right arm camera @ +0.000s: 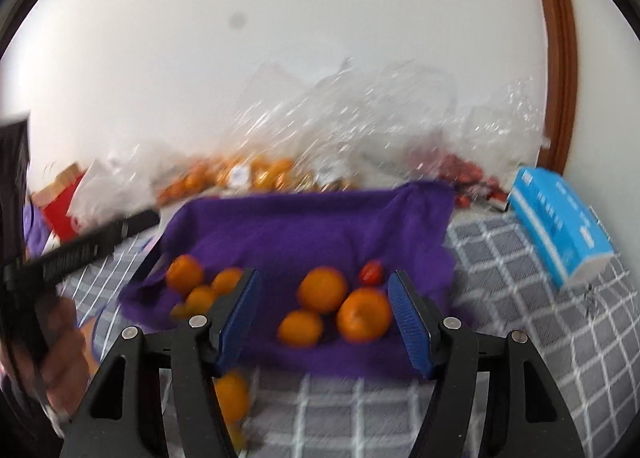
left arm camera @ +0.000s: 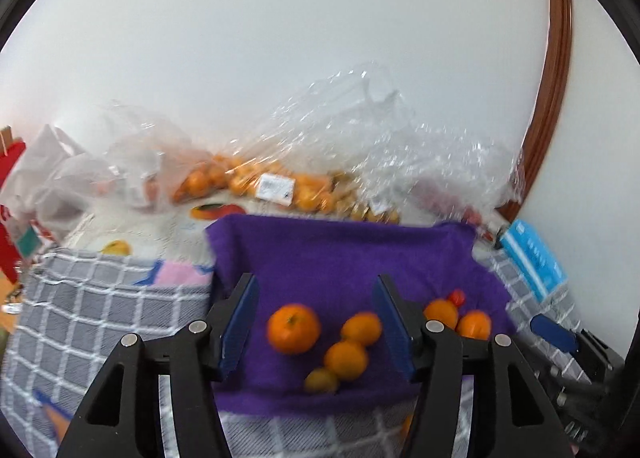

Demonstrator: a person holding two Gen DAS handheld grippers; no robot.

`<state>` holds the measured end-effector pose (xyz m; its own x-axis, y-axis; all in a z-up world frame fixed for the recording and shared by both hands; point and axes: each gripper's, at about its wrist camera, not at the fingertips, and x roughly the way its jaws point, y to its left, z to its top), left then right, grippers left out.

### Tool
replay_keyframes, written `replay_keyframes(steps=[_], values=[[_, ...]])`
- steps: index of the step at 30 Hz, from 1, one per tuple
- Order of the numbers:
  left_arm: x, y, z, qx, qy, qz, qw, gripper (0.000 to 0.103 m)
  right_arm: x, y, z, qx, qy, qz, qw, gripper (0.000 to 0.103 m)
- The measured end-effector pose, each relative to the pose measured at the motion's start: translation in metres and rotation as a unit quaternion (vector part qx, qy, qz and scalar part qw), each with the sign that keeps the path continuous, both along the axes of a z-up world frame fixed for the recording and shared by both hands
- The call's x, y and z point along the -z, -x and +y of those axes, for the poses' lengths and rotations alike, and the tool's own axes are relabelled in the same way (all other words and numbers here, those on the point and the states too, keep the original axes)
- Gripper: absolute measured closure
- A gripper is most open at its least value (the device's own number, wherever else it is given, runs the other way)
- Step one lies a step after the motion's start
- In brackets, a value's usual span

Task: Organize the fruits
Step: 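Grasp the yellow pear-like fruit on the bedspread with the right tool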

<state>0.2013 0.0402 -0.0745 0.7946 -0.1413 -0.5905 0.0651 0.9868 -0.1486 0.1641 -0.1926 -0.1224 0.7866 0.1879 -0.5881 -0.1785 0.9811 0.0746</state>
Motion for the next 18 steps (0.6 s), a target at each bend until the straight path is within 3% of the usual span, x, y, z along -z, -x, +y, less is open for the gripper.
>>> replay_keyframes(steps=[4,9,12,15,18], values=[[0.014,0.022,0.013,0.004,-0.005,0.022,0.9997,0.045,0.028,0.026,0.024,-0.036,-0.005,0.036,0.999,0.040],[0.036,0.046,0.024,0.012,0.003,0.055,0.9984,0.045,0.058,0.039,0.049,-0.055,0.023,0.075,0.995,0.045],[0.040,0.062,0.024,0.005,-0.027,0.049,0.9984,0.045,0.073,0.039,0.057,-0.050,0.053,0.096,0.993,0.055],[0.044,0.070,0.024,0.005,-0.039,0.049,0.9980,0.045,0.075,0.037,0.054,-0.046,0.052,0.106,0.992,0.075],[0.052,0.070,0.023,-0.001,-0.043,0.065,0.9970,0.045,0.075,0.039,0.051,-0.045,0.042,0.108,0.992,0.076]])
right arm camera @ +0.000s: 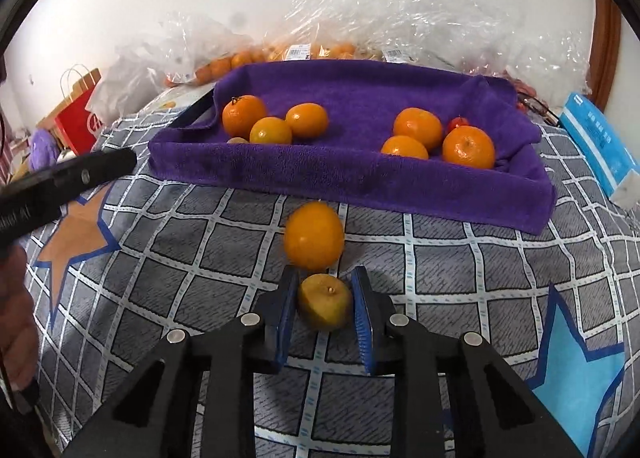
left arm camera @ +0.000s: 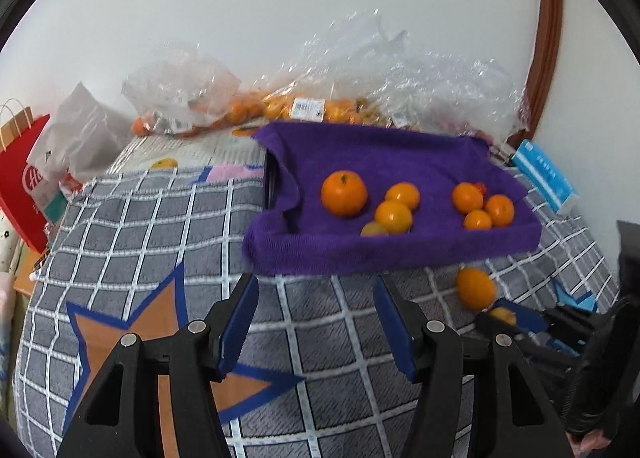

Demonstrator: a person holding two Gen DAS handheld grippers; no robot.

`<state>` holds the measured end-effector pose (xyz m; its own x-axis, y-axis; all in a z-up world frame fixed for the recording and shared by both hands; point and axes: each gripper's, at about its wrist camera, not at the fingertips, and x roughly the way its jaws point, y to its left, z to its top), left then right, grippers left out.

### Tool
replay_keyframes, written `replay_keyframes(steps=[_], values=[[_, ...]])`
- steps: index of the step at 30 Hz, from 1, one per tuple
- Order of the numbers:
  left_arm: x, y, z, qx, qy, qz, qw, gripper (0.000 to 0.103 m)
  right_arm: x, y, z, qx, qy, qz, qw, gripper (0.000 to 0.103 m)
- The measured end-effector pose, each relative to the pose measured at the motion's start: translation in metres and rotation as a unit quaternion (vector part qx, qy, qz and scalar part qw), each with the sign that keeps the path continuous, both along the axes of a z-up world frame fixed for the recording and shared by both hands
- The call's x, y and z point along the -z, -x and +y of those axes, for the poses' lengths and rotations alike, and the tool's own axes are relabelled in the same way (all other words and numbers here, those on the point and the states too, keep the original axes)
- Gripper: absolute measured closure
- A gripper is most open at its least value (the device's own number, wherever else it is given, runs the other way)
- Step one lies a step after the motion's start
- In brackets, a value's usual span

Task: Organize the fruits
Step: 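Grasp the yellow pear-like fruit on the bedspread with the right tool, then grasp an oval orange with the left tool while the right tool holds the yellow fruit, then lift both held fruits and carry them toward the purple towel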

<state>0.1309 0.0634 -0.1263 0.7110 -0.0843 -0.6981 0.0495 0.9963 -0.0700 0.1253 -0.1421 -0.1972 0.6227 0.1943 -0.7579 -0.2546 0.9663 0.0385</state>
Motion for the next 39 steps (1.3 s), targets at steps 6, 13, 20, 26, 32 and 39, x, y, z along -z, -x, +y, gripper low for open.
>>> replay_keyframes(steps=[6,13,20,26,32,39], values=[[0.012,-0.001,-0.012,0.022,0.012,0.032,0.9992,0.045,-0.007,0.016,-0.017,0.025,-0.014,-0.009,1.000,0.076],[0.026,0.001,-0.038,0.053,0.018,0.055,0.9969,0.046,-0.018,0.031,-0.047,0.061,0.010,-0.031,0.998,0.076],[0.015,-0.001,-0.076,0.095,0.043,0.048,0.9934,0.044,-0.023,0.043,-0.079,0.096,0.024,-0.038,0.994,0.076],[0.027,-0.021,-0.109,0.082,0.026,0.069,0.9939,0.039,-0.032,0.061,-0.101,0.122,0.018,-0.052,0.991,0.076],[0.037,-0.023,-0.117,0.088,0.066,0.079,0.9908,0.072,-0.036,0.078,-0.114,0.141,0.001,-0.059,0.988,0.076],[0.028,-0.016,-0.104,0.073,0.079,0.074,0.9914,0.072,-0.043,0.082,-0.109,0.139,-0.010,-0.066,0.988,0.076]])
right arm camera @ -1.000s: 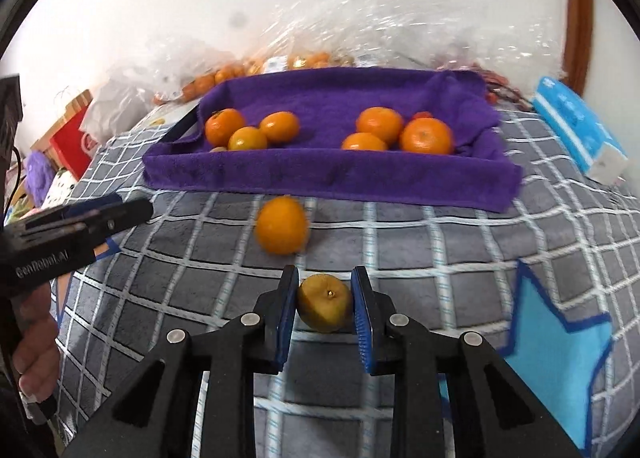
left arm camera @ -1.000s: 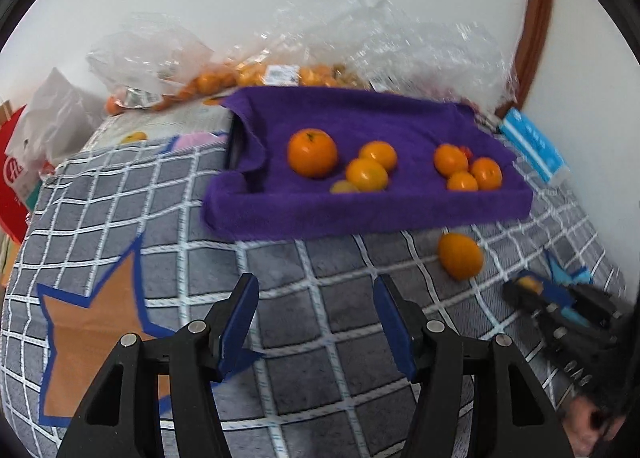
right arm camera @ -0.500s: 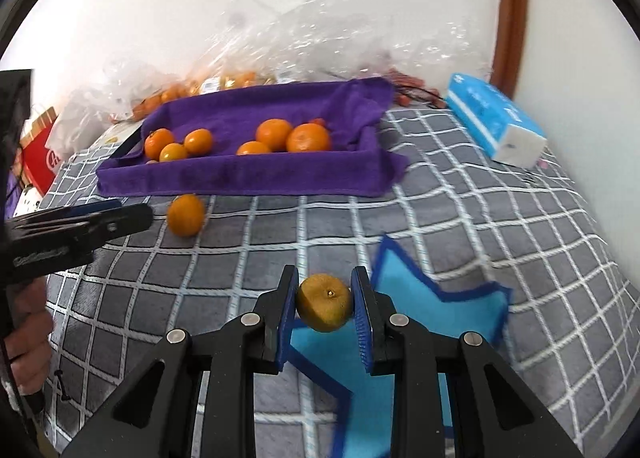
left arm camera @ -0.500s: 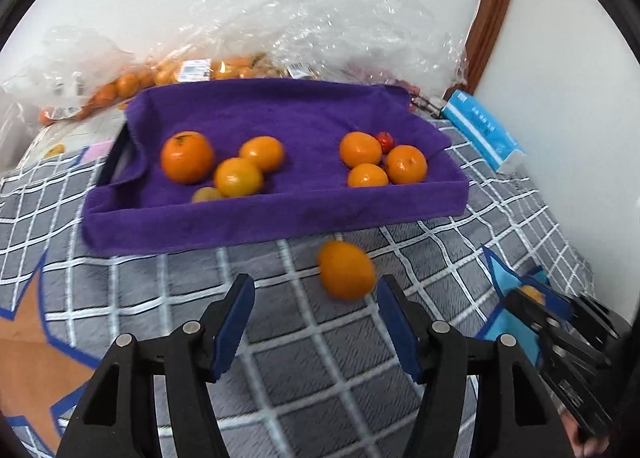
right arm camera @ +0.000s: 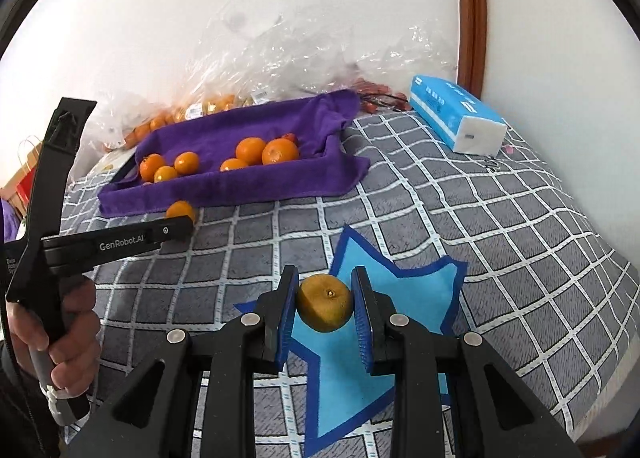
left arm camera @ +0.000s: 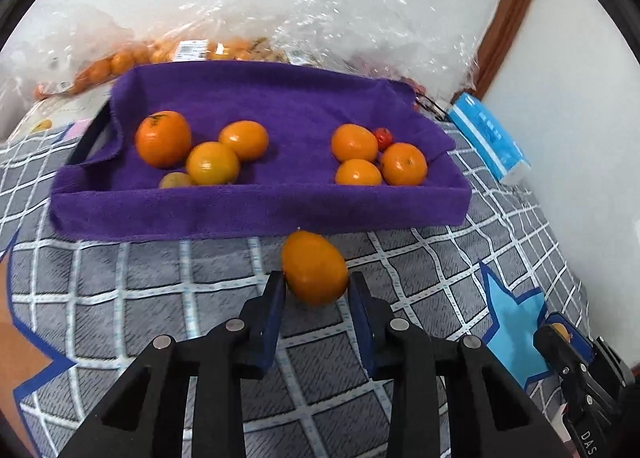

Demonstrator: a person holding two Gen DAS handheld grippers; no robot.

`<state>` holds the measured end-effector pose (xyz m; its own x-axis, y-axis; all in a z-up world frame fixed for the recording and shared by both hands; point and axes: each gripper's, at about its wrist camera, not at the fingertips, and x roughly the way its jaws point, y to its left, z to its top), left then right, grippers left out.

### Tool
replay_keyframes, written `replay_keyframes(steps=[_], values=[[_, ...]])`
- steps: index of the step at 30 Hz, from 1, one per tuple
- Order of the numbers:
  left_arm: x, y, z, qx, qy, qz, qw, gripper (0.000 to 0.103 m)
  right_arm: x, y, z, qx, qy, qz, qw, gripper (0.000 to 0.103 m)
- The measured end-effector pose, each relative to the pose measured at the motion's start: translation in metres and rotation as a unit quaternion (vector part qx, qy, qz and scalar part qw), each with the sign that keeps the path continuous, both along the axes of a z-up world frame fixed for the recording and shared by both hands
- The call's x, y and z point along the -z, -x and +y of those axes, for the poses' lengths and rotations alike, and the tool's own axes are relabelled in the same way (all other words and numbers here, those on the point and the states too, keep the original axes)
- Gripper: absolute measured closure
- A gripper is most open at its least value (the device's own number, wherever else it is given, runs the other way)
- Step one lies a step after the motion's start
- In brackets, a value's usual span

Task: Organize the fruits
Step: 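Lift both held fruits and carry them toward the purple towel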

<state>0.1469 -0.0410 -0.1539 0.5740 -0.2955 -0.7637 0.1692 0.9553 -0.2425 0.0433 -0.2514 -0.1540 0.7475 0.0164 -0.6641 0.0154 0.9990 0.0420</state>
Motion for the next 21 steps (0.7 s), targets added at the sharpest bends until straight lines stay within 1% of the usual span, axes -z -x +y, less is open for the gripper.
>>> replay_keyframes(steps=[8,14,18,21], values=[[-0.016,0.019,0.032,-0.026,0.017,-0.006,0.9995,0.072,-0.014,0.003,0.014,-0.015,0.005,-0.017,1.000,0.076],[-0.030,0.032,0.043,-0.032,0.016,-0.019,0.9992,0.072,-0.027,0.001,0.024,-0.023,0.000,-0.029,0.999,0.076],[-0.042,0.035,0.049,-0.034,0.026,-0.030,0.9986,0.072,-0.033,0.000,0.031,-0.032,0.004,-0.038,0.999,0.076],[-0.050,0.034,0.055,-0.043,0.032,-0.036,0.9979,0.072,-0.036,-0.005,0.032,-0.036,-0.004,-0.038,0.999,0.076]])
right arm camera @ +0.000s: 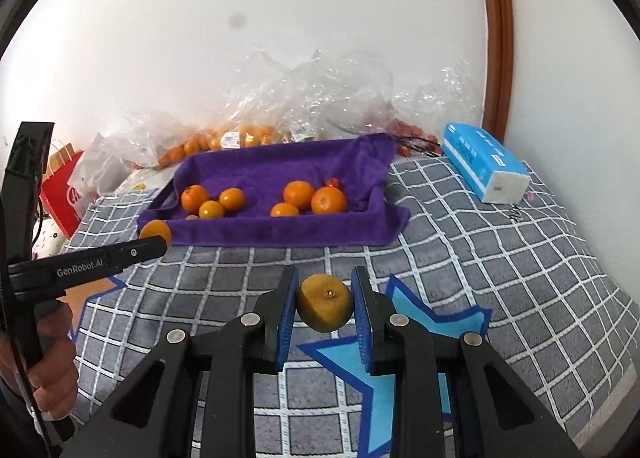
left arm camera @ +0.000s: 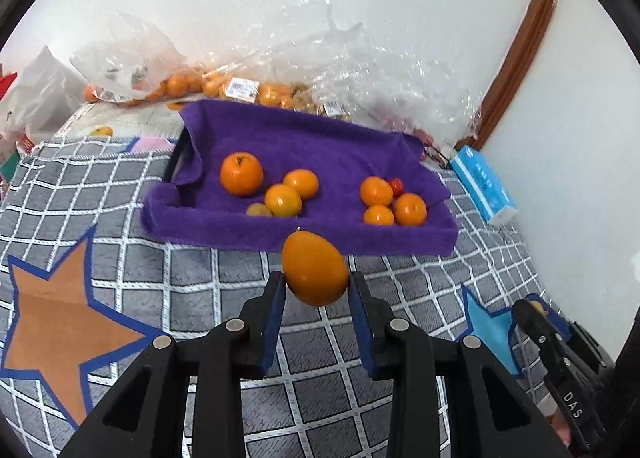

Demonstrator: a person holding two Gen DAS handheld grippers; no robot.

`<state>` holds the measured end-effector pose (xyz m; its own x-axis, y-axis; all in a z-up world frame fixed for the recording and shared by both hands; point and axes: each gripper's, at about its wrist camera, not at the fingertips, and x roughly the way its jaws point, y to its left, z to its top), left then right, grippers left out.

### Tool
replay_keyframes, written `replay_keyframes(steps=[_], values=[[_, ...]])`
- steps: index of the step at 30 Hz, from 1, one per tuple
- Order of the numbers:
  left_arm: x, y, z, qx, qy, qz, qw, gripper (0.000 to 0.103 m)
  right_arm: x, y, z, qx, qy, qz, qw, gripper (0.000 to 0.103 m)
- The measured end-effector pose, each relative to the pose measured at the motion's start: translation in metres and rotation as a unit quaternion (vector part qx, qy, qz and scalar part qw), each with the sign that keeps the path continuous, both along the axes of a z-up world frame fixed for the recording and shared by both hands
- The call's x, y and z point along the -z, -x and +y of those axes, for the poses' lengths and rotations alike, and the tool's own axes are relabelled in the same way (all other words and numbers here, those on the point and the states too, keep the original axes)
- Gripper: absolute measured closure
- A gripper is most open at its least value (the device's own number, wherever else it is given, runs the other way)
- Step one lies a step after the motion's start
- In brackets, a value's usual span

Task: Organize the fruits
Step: 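Lift both held fruits and carry them toward the purple towel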

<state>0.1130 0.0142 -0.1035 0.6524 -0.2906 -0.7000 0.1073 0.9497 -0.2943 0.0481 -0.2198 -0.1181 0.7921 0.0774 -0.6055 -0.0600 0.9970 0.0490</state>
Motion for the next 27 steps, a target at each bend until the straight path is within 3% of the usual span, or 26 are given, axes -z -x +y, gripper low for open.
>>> replay_keyframes(steps=[12,27], values=[[-0.022,-0.018,0.019,-0.020,0.004,-0.011,0.9997,0.072,-0.023,-0.040,0.002,-0.014,0.006,-0.013,1.000,0.076],[-0.026,-0.031,0.035,-0.028,0.003,-0.014,0.9995,0.072,-0.021,-0.071,0.012,-0.024,0.002,-0.014,1.000,0.076]])
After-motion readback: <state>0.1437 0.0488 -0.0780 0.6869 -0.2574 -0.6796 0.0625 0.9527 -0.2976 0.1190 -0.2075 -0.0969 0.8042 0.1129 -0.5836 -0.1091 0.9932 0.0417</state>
